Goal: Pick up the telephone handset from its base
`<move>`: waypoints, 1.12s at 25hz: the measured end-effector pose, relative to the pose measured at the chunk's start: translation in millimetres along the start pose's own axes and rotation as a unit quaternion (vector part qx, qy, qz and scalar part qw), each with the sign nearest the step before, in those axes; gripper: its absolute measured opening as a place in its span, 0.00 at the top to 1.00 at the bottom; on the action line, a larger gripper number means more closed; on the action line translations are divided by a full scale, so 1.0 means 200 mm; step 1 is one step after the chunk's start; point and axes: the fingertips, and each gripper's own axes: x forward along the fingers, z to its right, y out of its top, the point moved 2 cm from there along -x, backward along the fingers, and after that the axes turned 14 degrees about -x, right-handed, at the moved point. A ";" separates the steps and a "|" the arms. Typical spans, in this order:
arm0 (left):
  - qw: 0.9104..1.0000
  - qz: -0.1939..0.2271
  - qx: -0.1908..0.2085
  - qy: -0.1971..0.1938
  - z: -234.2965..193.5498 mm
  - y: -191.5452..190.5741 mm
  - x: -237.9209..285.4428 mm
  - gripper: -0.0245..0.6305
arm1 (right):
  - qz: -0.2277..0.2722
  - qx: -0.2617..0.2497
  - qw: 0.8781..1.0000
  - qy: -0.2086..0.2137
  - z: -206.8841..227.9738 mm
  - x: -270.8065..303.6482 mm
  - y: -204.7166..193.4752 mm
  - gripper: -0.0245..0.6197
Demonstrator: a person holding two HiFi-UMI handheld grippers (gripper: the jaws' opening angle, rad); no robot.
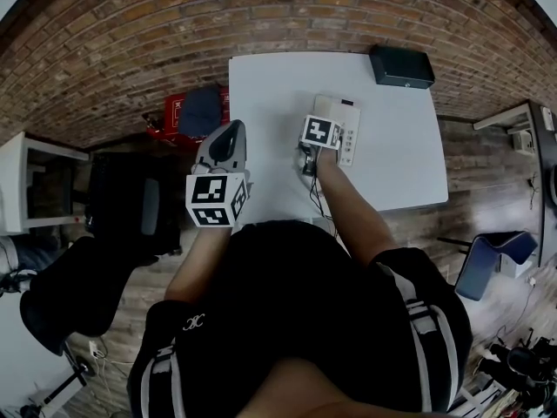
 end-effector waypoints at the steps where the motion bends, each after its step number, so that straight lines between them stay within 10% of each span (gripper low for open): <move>1: 1.000 0.001 0.001 -0.001 0.00 0.01 0.00 0.96 | -0.004 0.001 1.000 0.001 -0.01 0.00 0.00 0.63; 11: 1.000 0.013 0.000 -0.011 0.01 0.05 0.01 0.96 | 0.031 0.008 0.999 0.013 0.00 -0.10 0.04 0.64; 28: 0.997 0.001 0.005 -0.075 0.17 0.02 0.09 0.96 | 0.259 -0.044 0.965 -0.002 0.06 -0.70 0.32 0.65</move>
